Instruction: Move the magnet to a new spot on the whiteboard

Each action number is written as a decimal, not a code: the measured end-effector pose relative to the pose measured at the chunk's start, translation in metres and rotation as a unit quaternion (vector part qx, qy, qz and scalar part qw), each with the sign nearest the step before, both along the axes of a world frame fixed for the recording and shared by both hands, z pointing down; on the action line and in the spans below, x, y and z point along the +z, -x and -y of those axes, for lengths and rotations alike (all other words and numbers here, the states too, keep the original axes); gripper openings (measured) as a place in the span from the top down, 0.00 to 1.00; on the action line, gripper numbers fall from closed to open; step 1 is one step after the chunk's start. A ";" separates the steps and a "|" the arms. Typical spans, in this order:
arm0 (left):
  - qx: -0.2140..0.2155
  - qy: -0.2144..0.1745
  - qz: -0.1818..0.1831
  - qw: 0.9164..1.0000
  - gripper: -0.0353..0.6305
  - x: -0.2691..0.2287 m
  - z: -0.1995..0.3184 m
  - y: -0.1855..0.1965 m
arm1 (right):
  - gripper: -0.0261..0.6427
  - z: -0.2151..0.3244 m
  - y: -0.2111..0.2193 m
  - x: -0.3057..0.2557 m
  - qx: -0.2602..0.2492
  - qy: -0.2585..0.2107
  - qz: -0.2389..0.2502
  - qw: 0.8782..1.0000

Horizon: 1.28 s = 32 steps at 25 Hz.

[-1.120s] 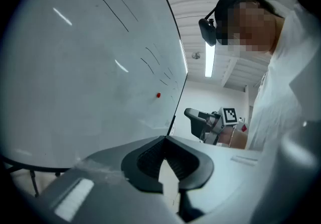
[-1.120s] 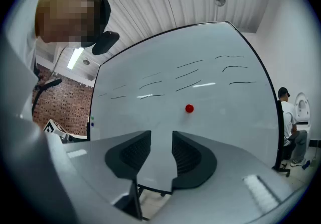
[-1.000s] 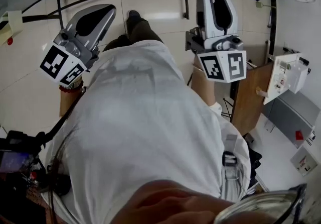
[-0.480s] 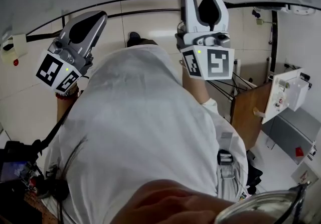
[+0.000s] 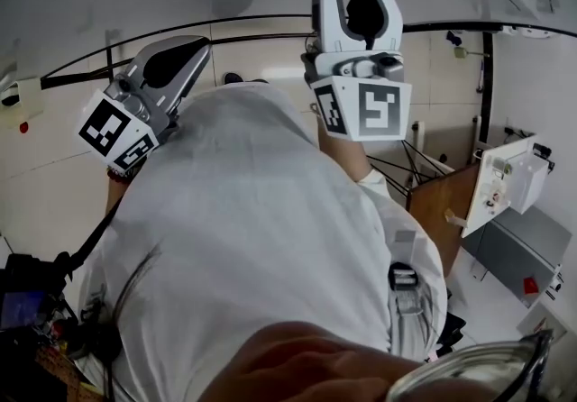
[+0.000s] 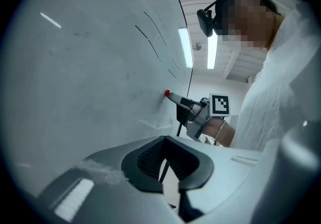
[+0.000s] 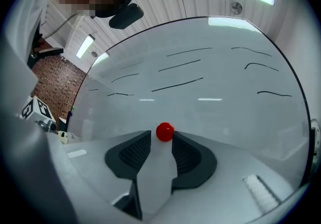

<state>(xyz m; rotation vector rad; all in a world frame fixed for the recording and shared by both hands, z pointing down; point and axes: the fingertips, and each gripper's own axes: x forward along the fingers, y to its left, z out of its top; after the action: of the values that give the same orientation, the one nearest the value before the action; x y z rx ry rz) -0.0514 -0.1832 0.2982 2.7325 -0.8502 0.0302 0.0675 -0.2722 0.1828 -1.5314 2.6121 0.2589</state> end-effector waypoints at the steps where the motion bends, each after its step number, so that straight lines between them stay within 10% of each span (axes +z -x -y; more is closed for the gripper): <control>1: -0.002 0.000 0.000 1.000 0.95 0.000 0.002 0.000 | 0.76 0.001 0.001 -0.002 -0.002 -0.003 -0.002 1.000; 32: -0.021 0.018 -0.008 1.000 0.95 0.013 -0.010 0.021 | 0.78 -0.002 0.003 0.010 0.035 -0.031 -0.065 0.997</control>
<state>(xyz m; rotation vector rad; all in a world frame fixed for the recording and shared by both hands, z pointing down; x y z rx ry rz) -0.0723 -0.1730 0.3116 2.6779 -0.8937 0.0147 0.0646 -0.2705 0.1923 -1.6397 2.6233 0.4559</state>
